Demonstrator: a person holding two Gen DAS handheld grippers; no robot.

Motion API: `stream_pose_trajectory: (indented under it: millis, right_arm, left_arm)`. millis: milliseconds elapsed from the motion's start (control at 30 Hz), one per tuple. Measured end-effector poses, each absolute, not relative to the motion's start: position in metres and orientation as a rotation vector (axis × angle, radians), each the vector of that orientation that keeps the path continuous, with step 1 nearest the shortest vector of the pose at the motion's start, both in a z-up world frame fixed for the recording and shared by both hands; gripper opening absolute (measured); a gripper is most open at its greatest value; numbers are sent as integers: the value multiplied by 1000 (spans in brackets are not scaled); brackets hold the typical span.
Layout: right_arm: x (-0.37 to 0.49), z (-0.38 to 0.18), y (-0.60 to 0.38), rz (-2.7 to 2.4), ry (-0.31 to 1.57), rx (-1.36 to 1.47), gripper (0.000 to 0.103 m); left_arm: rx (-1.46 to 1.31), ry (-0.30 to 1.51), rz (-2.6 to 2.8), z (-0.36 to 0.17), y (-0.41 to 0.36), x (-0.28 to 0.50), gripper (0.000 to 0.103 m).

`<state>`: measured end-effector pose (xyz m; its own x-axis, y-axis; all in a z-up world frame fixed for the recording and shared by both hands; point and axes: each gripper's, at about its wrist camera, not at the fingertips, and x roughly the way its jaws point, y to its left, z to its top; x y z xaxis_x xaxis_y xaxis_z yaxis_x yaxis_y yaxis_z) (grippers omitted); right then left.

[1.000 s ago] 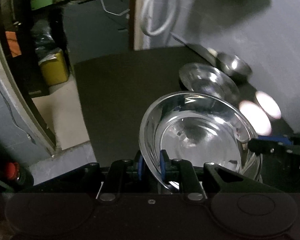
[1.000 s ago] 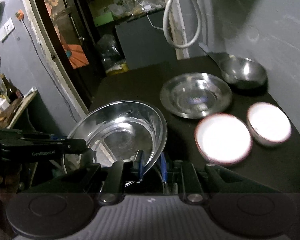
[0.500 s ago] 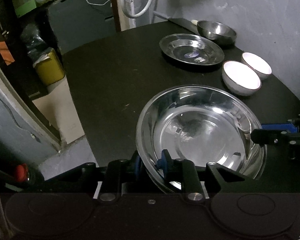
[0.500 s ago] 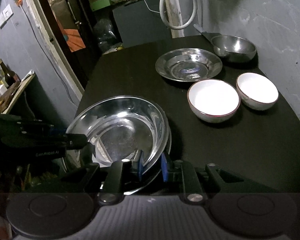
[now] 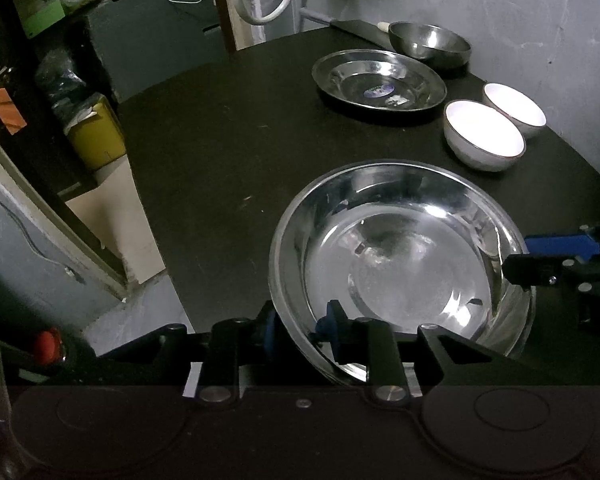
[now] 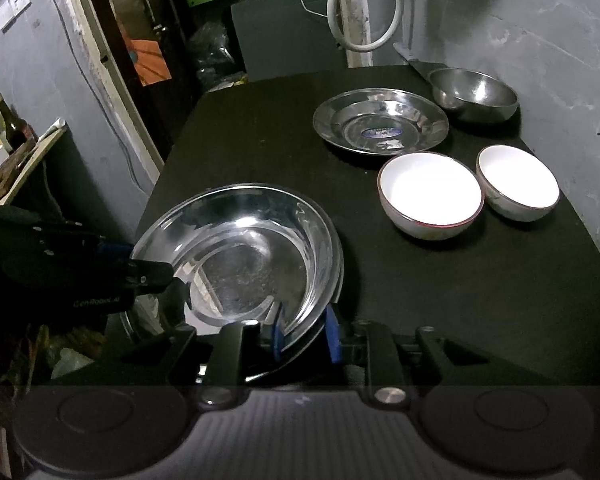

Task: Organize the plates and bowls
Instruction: 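Close the left gripper on the basin rim and drag it toward the table edge, then open the left gripper to release the basin, then grasp the rim of the blue-labelled steel plate with the left gripper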

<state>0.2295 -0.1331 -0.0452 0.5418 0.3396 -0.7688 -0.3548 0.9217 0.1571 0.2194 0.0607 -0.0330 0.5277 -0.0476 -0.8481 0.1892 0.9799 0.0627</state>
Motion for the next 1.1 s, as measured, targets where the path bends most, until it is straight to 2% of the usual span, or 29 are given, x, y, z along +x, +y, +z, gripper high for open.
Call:
stream_pose_trajectory:
  millis: [100, 167, 233, 300, 333, 400, 467, 533, 567, 600, 733, 900, 1100]
  right_arm:
    - [230, -46, -132, 414, 912, -24, 30]
    - [230, -47, -133, 419, 917, -18, 34]
    - [230, -47, -133, 424, 915, -12, 38]
    - [231, -47, -134, 426, 915, -6, 45]
    - [231, -47, -135, 426, 914, -4, 49]
    - [232, -46, -137, 422, 909, -2, 56]
    - [234, -45, -140, 410, 895, 1, 63]
    - [237, -42, -145, 397, 876, 5, 78]
    - [240, -40, -147, 387, 863, 6, 83]
    - [243, -37, -149, 378, 847, 7, 89]
    - [262, -28, -159, 346, 790, 5, 96]
    - [295, -20, -167, 326, 727, -27, 101]
    - [347, -21, -170, 331, 682, -113, 102]
  left_arm:
    - [140, 1016, -140, -35, 61, 222, 28]
    - [132, 1016, -137, -35, 61, 222, 34]
    - [120, 1009, -132, -34, 62, 223, 46]
    - [115, 997, -121, -31, 63, 224, 63]
    - [115, 989, -114, -30, 64, 224, 66]
    - [112, 972, -101, -28, 66, 226, 80]
    - [106, 944, -79, -24, 69, 231, 90]
    - [101, 901, -61, -20, 71, 238, 95]
    - [101, 884, -53, -18, 72, 242, 99]
    - [101, 864, -44, -16, 72, 248, 101]
    - [82, 800, -27, -9, 69, 277, 102]
    - [10, 772, -13, -6, 60, 320, 102]
    - [-64, 760, -36, -13, 43, 379, 102]
